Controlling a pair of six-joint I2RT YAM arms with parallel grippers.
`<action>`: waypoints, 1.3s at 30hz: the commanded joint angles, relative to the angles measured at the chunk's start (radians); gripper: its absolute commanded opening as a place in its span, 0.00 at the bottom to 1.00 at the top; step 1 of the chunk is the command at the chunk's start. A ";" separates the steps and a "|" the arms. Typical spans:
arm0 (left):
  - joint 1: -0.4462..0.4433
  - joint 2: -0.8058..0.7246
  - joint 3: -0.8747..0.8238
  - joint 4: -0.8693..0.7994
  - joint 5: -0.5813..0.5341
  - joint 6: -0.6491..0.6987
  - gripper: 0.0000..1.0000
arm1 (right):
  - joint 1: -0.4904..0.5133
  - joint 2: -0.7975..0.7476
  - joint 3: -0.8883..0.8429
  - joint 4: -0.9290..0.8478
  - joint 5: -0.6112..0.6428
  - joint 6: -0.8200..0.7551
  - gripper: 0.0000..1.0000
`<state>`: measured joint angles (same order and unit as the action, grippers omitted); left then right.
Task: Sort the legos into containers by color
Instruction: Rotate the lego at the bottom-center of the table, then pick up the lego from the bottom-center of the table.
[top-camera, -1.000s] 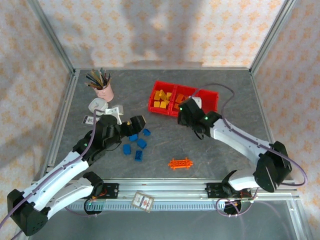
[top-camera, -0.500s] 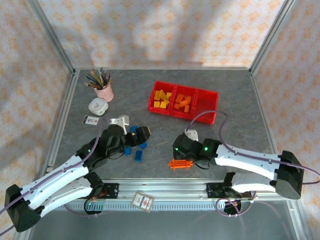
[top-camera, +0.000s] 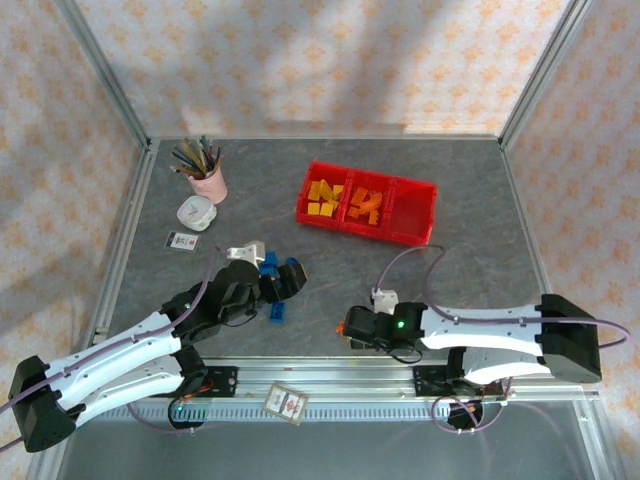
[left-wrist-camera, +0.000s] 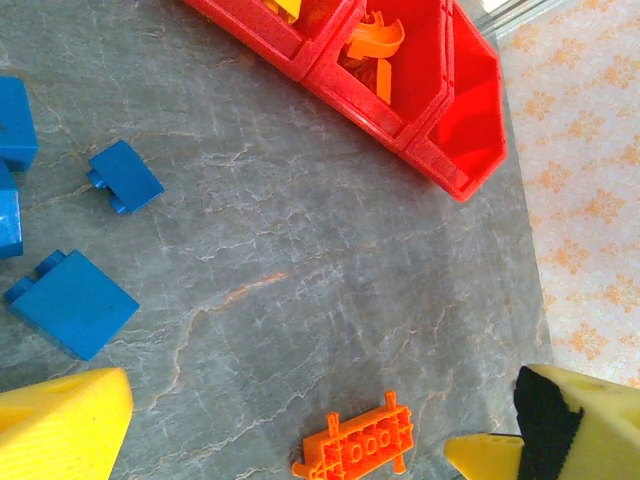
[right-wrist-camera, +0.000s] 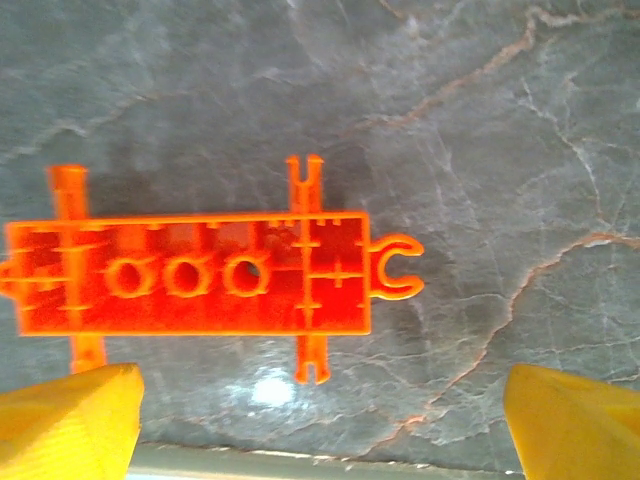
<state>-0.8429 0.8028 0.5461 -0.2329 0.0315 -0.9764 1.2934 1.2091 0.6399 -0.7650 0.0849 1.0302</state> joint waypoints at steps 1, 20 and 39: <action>-0.004 -0.006 -0.017 0.017 -0.038 -0.018 0.99 | 0.006 0.034 -0.022 0.030 0.017 0.030 0.95; -0.004 -0.014 -0.019 0.001 -0.087 -0.010 0.99 | -0.242 0.217 0.097 0.120 0.148 -0.237 1.00; -0.002 0.032 0.008 0.016 -0.109 0.023 0.99 | -0.450 0.306 0.150 0.273 0.049 -0.509 0.77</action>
<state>-0.8429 0.8276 0.5247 -0.2287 -0.0467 -0.9752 0.8547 1.5021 0.7727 -0.5243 0.1535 0.5621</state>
